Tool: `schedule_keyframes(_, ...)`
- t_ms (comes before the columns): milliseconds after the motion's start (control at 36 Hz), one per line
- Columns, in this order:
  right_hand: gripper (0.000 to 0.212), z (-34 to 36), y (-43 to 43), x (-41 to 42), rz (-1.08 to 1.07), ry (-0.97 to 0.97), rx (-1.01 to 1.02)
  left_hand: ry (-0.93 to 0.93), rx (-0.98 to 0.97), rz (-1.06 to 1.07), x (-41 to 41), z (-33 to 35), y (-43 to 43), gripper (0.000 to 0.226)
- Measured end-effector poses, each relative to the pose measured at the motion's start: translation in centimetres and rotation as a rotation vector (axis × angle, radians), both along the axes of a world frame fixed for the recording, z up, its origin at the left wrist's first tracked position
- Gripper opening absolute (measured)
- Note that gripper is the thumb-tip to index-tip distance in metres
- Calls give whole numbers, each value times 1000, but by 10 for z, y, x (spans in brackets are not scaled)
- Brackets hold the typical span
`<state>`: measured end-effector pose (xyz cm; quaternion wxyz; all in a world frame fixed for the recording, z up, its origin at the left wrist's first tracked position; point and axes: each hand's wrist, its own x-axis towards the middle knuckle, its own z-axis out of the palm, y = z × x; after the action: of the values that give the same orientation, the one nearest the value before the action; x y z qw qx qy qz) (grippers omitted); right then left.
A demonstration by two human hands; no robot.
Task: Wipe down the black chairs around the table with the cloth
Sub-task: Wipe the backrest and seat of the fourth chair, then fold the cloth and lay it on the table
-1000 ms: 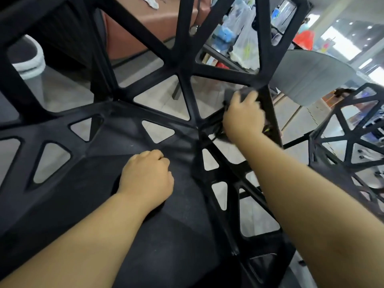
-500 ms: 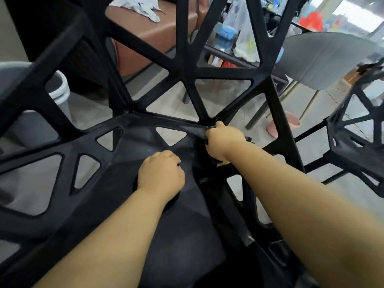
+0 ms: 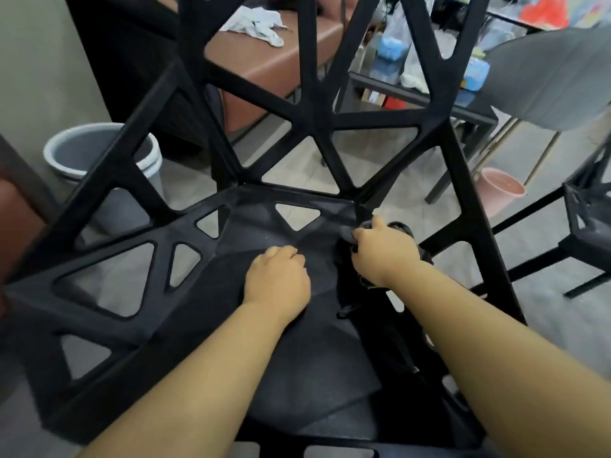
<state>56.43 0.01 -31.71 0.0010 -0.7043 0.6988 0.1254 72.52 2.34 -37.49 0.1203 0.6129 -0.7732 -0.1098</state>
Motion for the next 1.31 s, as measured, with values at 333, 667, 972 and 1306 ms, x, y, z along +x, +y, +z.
schedule_keyframes(333, 32, 33, 72, 15, 4, -168, 312, -157, 415, -60, 29, 51, 70, 48)
schedule_keyframes(667, 38, 101, 143, 9, -94, -139, 802, -268, 863, -123, 66, 161, 148, 33)
schedule_keyframes(972, 38, 246, 152, -10, -132, -249, 748, -276, 834, -76, 88, 316, 162, 33)
schedule_keyframes(1306, 46, 336, 141, 17, -64, -368, 492, -232, 685, -21, 135, 399, 154, 23)
